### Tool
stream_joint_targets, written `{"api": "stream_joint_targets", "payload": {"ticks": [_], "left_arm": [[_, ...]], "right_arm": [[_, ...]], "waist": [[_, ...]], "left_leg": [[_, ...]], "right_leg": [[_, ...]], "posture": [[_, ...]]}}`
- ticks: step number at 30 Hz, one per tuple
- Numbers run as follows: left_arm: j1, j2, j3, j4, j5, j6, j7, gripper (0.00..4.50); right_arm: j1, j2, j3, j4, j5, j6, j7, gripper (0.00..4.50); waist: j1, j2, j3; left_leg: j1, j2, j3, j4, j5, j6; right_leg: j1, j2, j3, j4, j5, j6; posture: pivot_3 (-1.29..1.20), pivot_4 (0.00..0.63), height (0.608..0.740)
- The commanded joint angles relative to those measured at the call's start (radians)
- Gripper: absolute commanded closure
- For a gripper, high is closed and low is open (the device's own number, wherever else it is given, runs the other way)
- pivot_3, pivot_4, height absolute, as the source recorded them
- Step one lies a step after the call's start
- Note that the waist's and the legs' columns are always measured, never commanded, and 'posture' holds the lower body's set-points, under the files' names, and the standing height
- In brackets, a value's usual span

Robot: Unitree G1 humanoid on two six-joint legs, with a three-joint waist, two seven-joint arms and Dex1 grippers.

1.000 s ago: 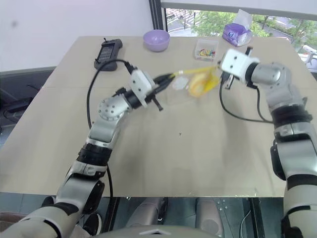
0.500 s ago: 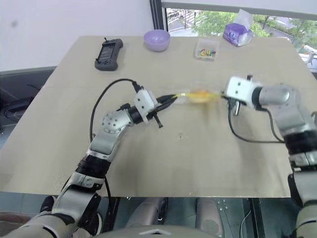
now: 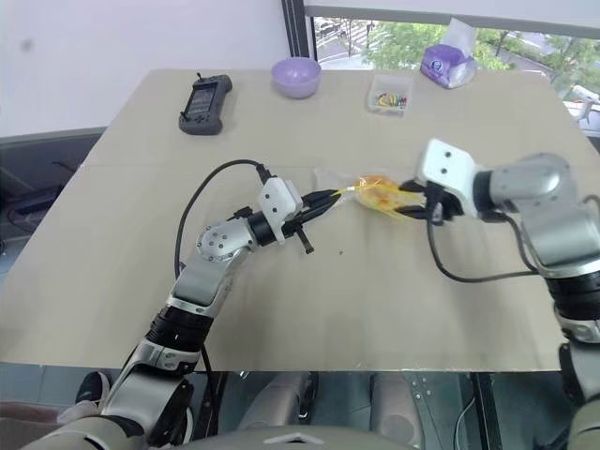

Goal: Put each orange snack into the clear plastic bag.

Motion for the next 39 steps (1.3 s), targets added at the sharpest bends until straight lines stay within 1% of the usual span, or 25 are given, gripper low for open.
{"api": "stream_joint_targets", "payload": {"ticks": [1,12,17,24,25,27,28,29,39], "left_arm": [[-0.014,0.004,0.006,-0.045,-0.014,-0.022,-0.016,4.50],[-0.013,0.003,0.008,-0.061,-0.018,-0.014,-0.021,4.50],[-0.013,0.003,0.009,-0.062,-0.018,-0.012,-0.021,4.50],[-0.014,0.003,0.010,-0.063,-0.020,-0.011,-0.021,4.50],[-0.013,0.004,0.011,-0.063,-0.020,-0.010,-0.021,4.50],[-0.011,0.005,0.012,-0.064,-0.021,-0.009,-0.021,4.50],[-0.010,0.005,0.012,-0.064,-0.021,-0.009,-0.020,4.50],[-0.010,0.005,0.012,-0.064,-0.021,-0.008,-0.020,4.50],[-0.011,0.005,0.009,-0.057,-0.020,-0.010,-0.018,4.50]], "right_arm": [[-0.029,0.058,0.017,-0.007,0.001,-0.007,-0.052,2.63],[-0.071,0.156,0.092,0.053,-0.046,-0.085,-0.084,2.63],[-0.080,0.174,0.101,0.071,-0.048,-0.101,-0.083,2.63],[-0.079,0.172,0.114,0.093,-0.083,-0.135,-0.082,2.63],[-0.082,0.173,0.111,0.093,-0.083,-0.136,-0.082,2.86],[-0.084,0.174,0.108,0.092,-0.082,-0.136,-0.082,3.45],[-0.084,0.173,0.108,0.091,-0.083,-0.139,-0.081,3.82],[-0.084,0.172,0.109,0.090,-0.085,-0.143,-0.081,4.47],[-0.086,0.175,0.103,0.076,-0.077,-0.145,-0.073,4.47]], "waist": [[0.005,0.000,0.000],[-0.003,0.000,0.000],[-0.002,0.000,0.000],[-0.003,0.000,0.000],[-0.003,0.000,0.000],[-0.003,0.000,0.000],[-0.003,0.000,0.000],[-0.003,0.000,0.000],[-0.003,0.000,0.000]], "left_leg": [[0.000,0.000,0.000,0.000,0.000,0.000],[-0.001,0.000,-0.001,0.000,0.000,0.000],[-0.001,0.000,-0.001,0.000,0.000,0.000],[-0.001,0.000,-0.001,0.000,0.000,0.000],[-0.001,0.000,-0.001,0.000,0.000,0.000],[-0.001,0.000,-0.001,0.000,0.000,0.000],[-0.001,0.000,-0.001,0.000,0.000,0.000],[-0.001,0.000,-0.001,0.000,0.000,0.000],[-0.001,0.000,-0.001,0.000,0.000,0.000]], "right_leg": [[0.000,0.000,0.000,0.000,0.000,0.000],[0.000,0.000,-0.001,-0.001,0.000,0.000],[0.000,0.000,-0.001,-0.001,0.000,0.000],[0.000,0.000,-0.001,-0.001,0.000,0.000],[0.000,0.000,-0.001,-0.001,0.000,0.000],[0.000,0.000,-0.001,-0.001,0.000,0.000],[0.000,0.000,-0.001,-0.001,0.000,0.000],[0.000,0.000,-0.001,-0.001,0.000,0.000],[0.000,0.000,-0.001,-0.001,0.000,0.000]], "posture": [[0.00,0.150,0.740],[0.00,0.150,0.740],[0.00,0.150,0.740],[0.00,0.150,0.740],[0.00,0.150,0.740],[0.00,0.150,0.740],[0.00,0.150,0.740],[0.00,0.150,0.740],[0.00,0.150,0.740]]}}
